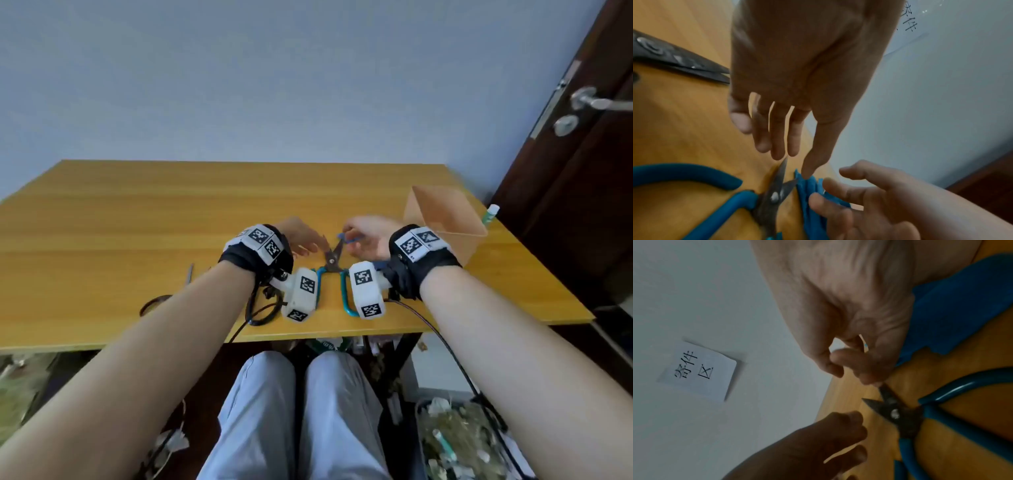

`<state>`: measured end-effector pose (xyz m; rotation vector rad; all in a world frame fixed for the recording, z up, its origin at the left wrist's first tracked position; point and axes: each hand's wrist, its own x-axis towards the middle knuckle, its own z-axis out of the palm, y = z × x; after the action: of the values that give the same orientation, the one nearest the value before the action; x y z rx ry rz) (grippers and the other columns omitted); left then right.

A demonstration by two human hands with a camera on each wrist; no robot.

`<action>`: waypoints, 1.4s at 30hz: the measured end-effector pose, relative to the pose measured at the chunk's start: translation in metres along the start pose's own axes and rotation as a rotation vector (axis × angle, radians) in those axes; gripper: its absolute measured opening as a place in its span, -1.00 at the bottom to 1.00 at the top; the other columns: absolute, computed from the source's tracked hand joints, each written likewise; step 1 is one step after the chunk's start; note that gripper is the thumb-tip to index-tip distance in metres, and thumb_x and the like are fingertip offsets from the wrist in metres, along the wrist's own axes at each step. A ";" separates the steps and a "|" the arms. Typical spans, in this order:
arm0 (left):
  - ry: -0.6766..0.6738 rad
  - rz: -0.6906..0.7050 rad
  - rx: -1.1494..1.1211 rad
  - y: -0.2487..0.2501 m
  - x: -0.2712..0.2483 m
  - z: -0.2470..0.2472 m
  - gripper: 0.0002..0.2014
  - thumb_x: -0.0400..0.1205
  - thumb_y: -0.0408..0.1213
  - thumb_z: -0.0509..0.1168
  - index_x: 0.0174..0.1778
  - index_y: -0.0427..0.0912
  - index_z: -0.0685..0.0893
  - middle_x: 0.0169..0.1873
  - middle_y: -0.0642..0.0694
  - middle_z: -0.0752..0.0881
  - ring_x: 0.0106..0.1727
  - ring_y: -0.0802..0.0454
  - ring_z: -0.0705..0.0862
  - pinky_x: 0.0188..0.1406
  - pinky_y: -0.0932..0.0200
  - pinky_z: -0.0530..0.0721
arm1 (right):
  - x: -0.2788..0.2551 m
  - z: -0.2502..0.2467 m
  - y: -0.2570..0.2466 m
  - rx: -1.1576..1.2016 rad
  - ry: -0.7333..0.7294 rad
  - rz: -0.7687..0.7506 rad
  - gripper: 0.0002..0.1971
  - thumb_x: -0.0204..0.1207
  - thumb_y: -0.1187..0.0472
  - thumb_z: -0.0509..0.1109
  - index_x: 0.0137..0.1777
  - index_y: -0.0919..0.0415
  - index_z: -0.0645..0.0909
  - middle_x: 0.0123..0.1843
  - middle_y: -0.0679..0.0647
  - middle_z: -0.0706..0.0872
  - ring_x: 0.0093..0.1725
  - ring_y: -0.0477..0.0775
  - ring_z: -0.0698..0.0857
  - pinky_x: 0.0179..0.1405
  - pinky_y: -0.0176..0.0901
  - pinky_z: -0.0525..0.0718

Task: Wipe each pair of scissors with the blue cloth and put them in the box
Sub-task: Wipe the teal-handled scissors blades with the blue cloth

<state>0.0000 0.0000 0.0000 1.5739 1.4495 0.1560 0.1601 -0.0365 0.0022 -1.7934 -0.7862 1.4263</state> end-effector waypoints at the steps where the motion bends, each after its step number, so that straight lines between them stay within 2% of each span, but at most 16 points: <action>1: 0.020 0.008 0.096 0.000 -0.002 0.003 -0.77 0.62 -0.20 0.48 0.11 -0.24 0.75 -0.04 -0.07 0.74 -0.30 0.09 0.58 -0.62 0.35 0.52 | -0.001 -0.001 0.004 -0.075 -0.012 0.014 -0.93 0.64 0.25 0.33 -0.01 0.24 0.54 -0.14 0.11 0.58 -0.55 0.03 0.57 -0.68 -0.29 0.52; 3: 0.068 0.006 0.238 -0.004 -0.003 0.009 -0.71 0.58 -0.14 0.52 0.10 -0.26 0.75 -0.08 -0.08 0.73 -0.27 0.07 0.60 -0.64 0.32 0.52 | -0.002 -0.002 0.011 -0.189 -0.003 0.039 -0.89 0.67 0.17 0.35 0.05 0.20 0.60 -0.13 0.07 0.59 -0.47 0.03 0.64 -0.43 -0.19 0.66; 6: 0.121 0.004 0.358 -0.013 0.004 0.023 -0.57 0.41 -0.04 0.65 -0.05 -0.27 0.70 -0.17 -0.13 0.72 -0.16 -0.03 0.65 -0.38 0.19 0.57 | 0.000 -0.002 0.019 -0.387 0.023 0.030 -0.83 0.68 0.14 0.36 0.03 0.26 0.65 -0.08 0.13 0.70 -0.03 0.14 0.77 0.23 -0.01 0.75; 8: 0.149 0.005 0.380 -0.016 0.008 0.030 -0.54 0.34 -0.03 0.70 -0.18 -0.26 0.64 -0.25 -0.14 0.70 -0.18 -0.06 0.66 -0.39 0.15 0.57 | -0.004 0.001 0.017 -0.511 0.013 0.035 -0.79 0.65 0.17 0.40 0.14 0.31 0.68 -0.09 0.14 0.76 0.14 0.13 0.80 0.30 0.02 0.72; 10: 0.159 0.020 0.418 -0.016 0.009 0.033 -0.56 0.33 -0.04 0.70 -0.22 -0.25 0.65 -0.29 -0.12 0.71 -0.23 -0.06 0.68 -0.39 0.12 0.62 | -0.006 0.004 0.013 -0.609 -0.001 0.063 -0.75 0.63 0.16 0.43 0.19 0.32 0.69 0.02 0.11 0.81 0.24 0.03 0.77 0.30 -0.12 0.70; 13: 0.167 0.025 0.415 -0.019 0.011 0.032 -0.59 0.32 -0.11 0.68 -0.08 -0.29 0.76 -0.16 -0.16 0.80 -0.11 -0.09 0.79 -0.14 0.05 0.82 | -0.012 0.009 0.012 -0.757 -0.020 0.076 -0.88 0.64 0.16 0.42 -0.01 0.20 0.69 0.16 0.02 0.76 0.15 -0.11 0.72 0.04 -0.37 0.66; 15: 0.179 0.028 0.388 -0.023 0.013 0.031 -0.59 0.29 -0.12 0.68 -0.08 -0.29 0.78 -0.14 -0.18 0.82 -0.08 -0.11 0.82 -0.06 0.03 0.85 | -0.007 0.012 0.016 -0.820 -0.014 0.056 -0.87 0.55 0.18 0.53 -0.04 0.21 0.67 0.08 0.08 0.79 0.02 -0.05 0.75 0.08 -0.30 0.69; 17: 0.197 0.043 0.369 -0.026 0.013 0.031 -0.63 0.27 -0.10 0.68 -0.21 -0.25 0.74 -0.24 -0.15 0.79 -0.17 -0.09 0.79 -0.23 0.09 0.80 | -0.003 0.017 0.019 -0.870 -0.004 0.061 -0.75 0.46 0.18 0.60 -0.14 0.23 0.56 -0.27 0.12 0.72 -0.33 0.02 0.66 -0.15 -0.24 0.68; 19: 0.212 0.056 0.350 -0.027 0.012 0.030 -0.62 0.24 -0.07 0.68 -0.31 -0.21 0.68 -0.33 -0.12 0.73 -0.28 -0.07 0.72 -0.41 0.15 0.67 | -0.002 0.021 0.019 -0.970 0.012 0.069 -0.67 0.46 0.16 0.60 -0.25 0.22 0.47 -0.44 0.08 0.55 -0.48 0.02 0.50 -0.35 -0.20 0.53; 25: 0.194 0.079 0.288 -0.031 0.009 0.027 -0.57 0.26 -0.02 0.68 -0.24 -0.25 0.69 -0.29 -0.15 0.74 -0.16 -0.12 0.78 -0.29 0.09 0.71 | -0.004 0.023 0.017 -1.116 0.086 -0.051 -0.65 0.39 0.07 0.62 -0.18 0.28 0.54 -0.22 0.15 0.63 -0.33 0.09 0.58 -0.27 -0.12 0.61; 30: 0.125 0.081 0.120 -0.037 0.009 0.022 -0.72 0.37 -0.16 0.60 -0.31 -0.30 0.74 -0.29 -0.27 0.85 -0.37 -0.04 0.71 0.01 -0.02 0.81 | -0.009 0.019 0.016 -1.022 0.101 -0.077 -0.65 0.37 0.04 0.60 -0.10 0.27 0.58 -0.25 0.09 0.62 -0.37 0.05 0.55 -0.41 -0.19 0.54; 33: 0.095 0.096 -0.085 -0.039 0.006 0.016 -0.75 0.48 -0.26 0.58 -0.23 -0.40 0.75 -0.37 -0.33 0.79 -0.55 -0.02 0.65 -0.33 0.10 0.78 | -0.012 0.019 0.014 -0.913 0.100 -0.096 -0.67 0.39 0.03 0.57 -0.27 0.21 0.49 -0.36 0.06 0.55 -0.48 0.03 0.48 -0.53 -0.21 0.43; 35: 0.091 0.080 -0.238 -0.041 0.003 0.009 -0.75 0.51 -0.27 0.57 -0.12 -0.43 0.76 -0.43 -0.28 0.76 -0.61 0.02 0.61 -0.53 0.22 0.66 | -0.009 0.019 0.013 -0.774 0.090 -0.139 -0.66 0.35 0.02 0.57 -0.25 0.22 0.51 -0.33 0.11 0.61 -0.41 0.08 0.58 -0.43 -0.18 0.56; 37: 0.063 0.063 -0.394 -0.044 0.001 0.000 -0.69 0.52 -0.26 0.58 0.01 -0.45 0.79 -0.40 -0.20 0.74 -0.59 0.07 0.55 -0.56 0.29 0.59 | -0.004 0.018 0.013 -0.558 0.059 -0.166 -0.69 0.32 0.05 0.58 -0.14 0.23 0.60 -0.23 0.16 0.70 -0.27 0.14 0.69 -0.20 -0.05 0.70; 40: 0.037 0.091 -0.578 -0.049 -0.008 -0.011 -0.74 0.56 -0.25 0.55 0.02 -0.39 0.78 -0.30 -0.09 0.68 -0.53 0.15 0.35 -0.61 0.34 0.36 | -0.009 0.014 0.011 -0.238 -0.047 -0.199 -0.87 0.47 0.25 0.55 -0.15 0.30 0.67 -0.34 0.13 0.74 -0.39 0.06 0.69 -0.31 -0.13 0.72; 42: 0.008 0.100 -0.679 -0.053 -0.015 -0.017 -0.79 0.62 -0.25 0.49 0.01 -0.35 0.74 -0.39 -0.02 0.68 -0.57 0.19 0.27 -0.65 0.37 0.25 | -0.011 0.010 0.010 -0.112 -0.123 -0.254 -0.90 0.50 0.31 0.55 -0.09 0.34 0.71 -0.35 0.10 0.76 -0.43 0.02 0.69 -0.26 -0.12 0.66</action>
<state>-0.0521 -0.0117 -0.0206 1.0791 1.1500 0.6413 0.1486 -0.0499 -0.0015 -1.6298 -1.1351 1.3549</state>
